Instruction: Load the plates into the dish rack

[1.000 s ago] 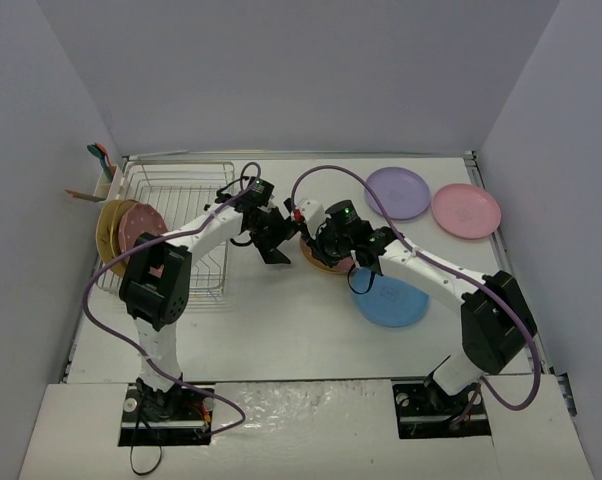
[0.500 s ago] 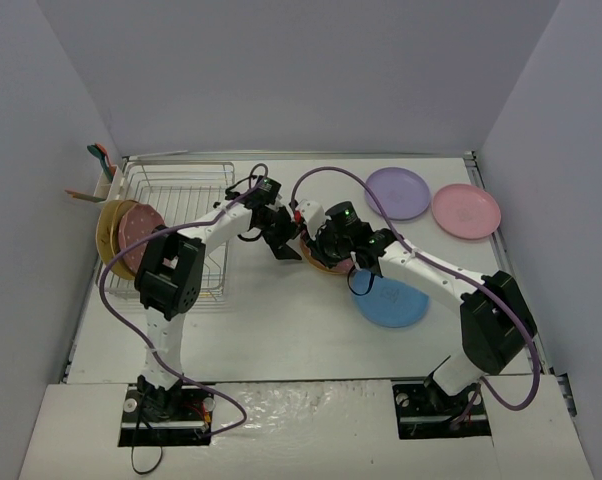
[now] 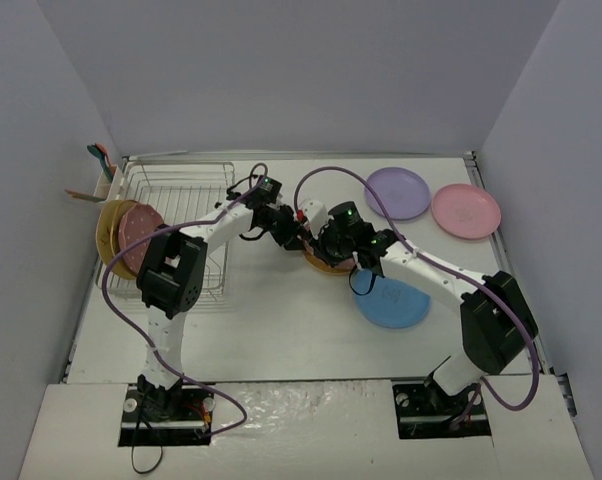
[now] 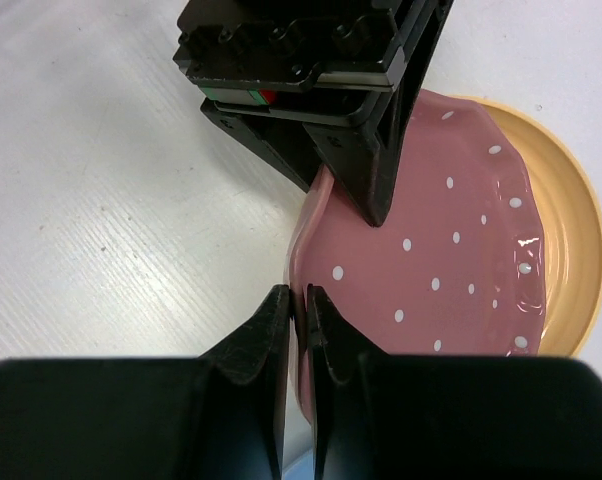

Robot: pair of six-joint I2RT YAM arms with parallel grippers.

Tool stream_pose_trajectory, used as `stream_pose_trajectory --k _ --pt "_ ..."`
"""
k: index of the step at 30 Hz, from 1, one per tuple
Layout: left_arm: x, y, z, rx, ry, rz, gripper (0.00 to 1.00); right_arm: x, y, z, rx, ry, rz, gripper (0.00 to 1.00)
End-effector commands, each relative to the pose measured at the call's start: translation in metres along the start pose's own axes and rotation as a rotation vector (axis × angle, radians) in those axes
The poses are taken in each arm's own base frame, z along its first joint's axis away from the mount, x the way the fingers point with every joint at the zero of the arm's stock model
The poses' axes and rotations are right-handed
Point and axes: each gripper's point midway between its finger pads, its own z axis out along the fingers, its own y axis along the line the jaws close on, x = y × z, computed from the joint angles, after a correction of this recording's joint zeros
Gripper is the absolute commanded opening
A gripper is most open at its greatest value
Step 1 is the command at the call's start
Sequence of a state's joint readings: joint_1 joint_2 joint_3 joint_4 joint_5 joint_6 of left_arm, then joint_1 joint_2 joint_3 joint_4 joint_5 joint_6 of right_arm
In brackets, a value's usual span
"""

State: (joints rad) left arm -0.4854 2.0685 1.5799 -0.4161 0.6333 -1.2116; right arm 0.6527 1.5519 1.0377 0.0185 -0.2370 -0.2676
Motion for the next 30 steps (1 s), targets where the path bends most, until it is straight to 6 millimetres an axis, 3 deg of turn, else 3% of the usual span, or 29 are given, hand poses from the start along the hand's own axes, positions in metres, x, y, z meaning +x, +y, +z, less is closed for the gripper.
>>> stream_pose_trajectory --k 1,5,10,14,22,30 --pt "0.003 -0.055 -0.022 0.153 -0.01 0.034 0.1 -0.044 -0.007 -0.018 0.039 -0.153 -0.032 0.0" --pt "0.003 -0.058 -0.025 0.162 -0.015 0.037 0.0 -0.046 -0.008 -0.021 0.047 -0.156 -0.025 0.04" --pt "0.006 -0.067 -0.034 0.202 -0.027 0.056 0.0 -0.059 -0.012 -0.04 0.072 -0.184 0.002 0.49" --pt "0.008 -0.077 -0.049 0.233 -0.059 0.088 0.0 -0.087 -0.018 -0.068 0.105 -0.239 0.022 0.71" --pt "0.012 -0.106 -0.091 0.322 -0.168 0.219 0.0 -0.123 -0.021 -0.148 0.171 -0.388 0.148 0.83" --pt "0.023 -0.118 -0.148 0.332 -0.321 0.422 0.0 -0.129 -0.029 -0.225 0.285 -0.572 0.316 0.84"
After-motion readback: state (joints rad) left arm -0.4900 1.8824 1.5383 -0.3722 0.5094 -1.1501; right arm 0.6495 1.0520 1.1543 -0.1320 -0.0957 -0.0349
